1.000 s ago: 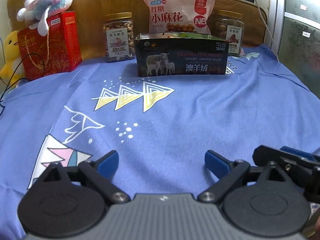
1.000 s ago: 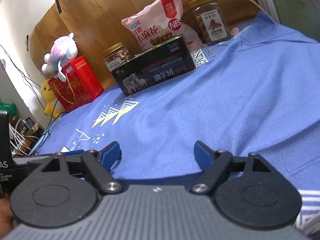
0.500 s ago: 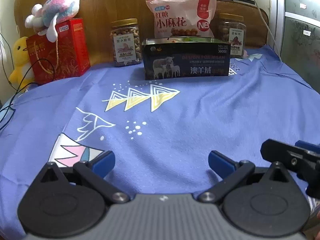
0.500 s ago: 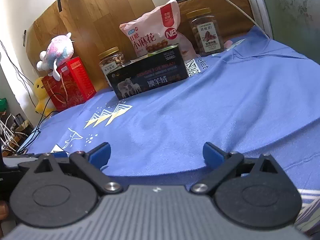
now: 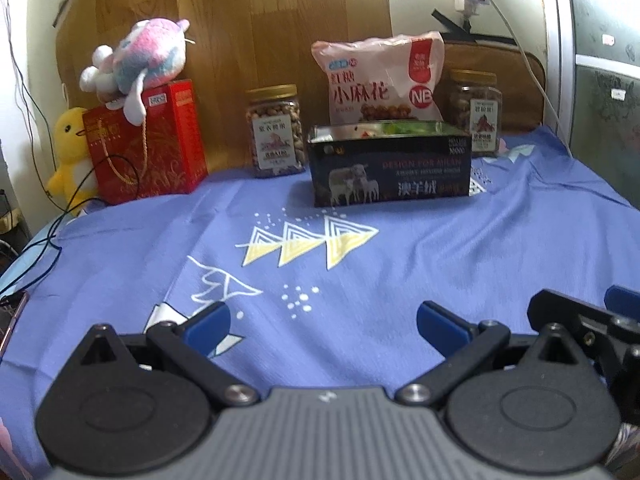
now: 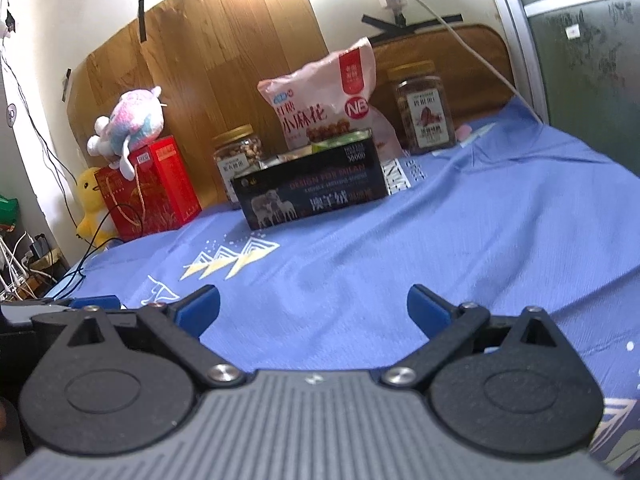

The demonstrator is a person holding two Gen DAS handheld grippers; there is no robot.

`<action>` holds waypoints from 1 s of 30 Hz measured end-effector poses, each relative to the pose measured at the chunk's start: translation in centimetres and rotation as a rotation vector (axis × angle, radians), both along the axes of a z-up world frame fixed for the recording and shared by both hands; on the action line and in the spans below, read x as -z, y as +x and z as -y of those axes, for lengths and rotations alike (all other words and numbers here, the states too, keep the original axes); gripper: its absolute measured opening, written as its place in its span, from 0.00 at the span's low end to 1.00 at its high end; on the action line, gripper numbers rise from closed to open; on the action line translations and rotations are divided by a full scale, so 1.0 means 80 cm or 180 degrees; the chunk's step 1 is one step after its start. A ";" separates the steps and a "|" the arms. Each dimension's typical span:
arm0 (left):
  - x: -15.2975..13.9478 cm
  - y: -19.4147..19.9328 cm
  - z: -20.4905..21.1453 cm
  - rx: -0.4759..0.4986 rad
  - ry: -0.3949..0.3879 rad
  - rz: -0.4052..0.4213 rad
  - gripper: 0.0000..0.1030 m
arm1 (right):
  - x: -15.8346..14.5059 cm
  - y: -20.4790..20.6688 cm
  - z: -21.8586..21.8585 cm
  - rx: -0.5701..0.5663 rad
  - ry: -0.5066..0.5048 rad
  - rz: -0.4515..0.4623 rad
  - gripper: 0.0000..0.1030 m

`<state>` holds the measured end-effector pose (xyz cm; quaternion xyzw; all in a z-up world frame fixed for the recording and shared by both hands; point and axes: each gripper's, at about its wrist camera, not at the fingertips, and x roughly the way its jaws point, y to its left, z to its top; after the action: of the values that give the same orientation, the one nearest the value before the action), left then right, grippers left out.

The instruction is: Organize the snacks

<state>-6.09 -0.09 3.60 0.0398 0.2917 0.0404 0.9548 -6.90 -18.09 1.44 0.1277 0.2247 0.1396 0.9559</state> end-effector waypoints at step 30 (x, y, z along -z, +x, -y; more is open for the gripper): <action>-0.009 -0.006 0.005 -0.0164 0.0247 0.0098 1.00 | -0.017 -0.015 -0.011 -0.0086 -0.0011 0.0293 1.00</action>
<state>-6.59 -0.51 4.31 0.0685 0.2760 0.0769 0.9556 -8.10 -17.18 2.80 0.1164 0.1824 0.1578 0.9635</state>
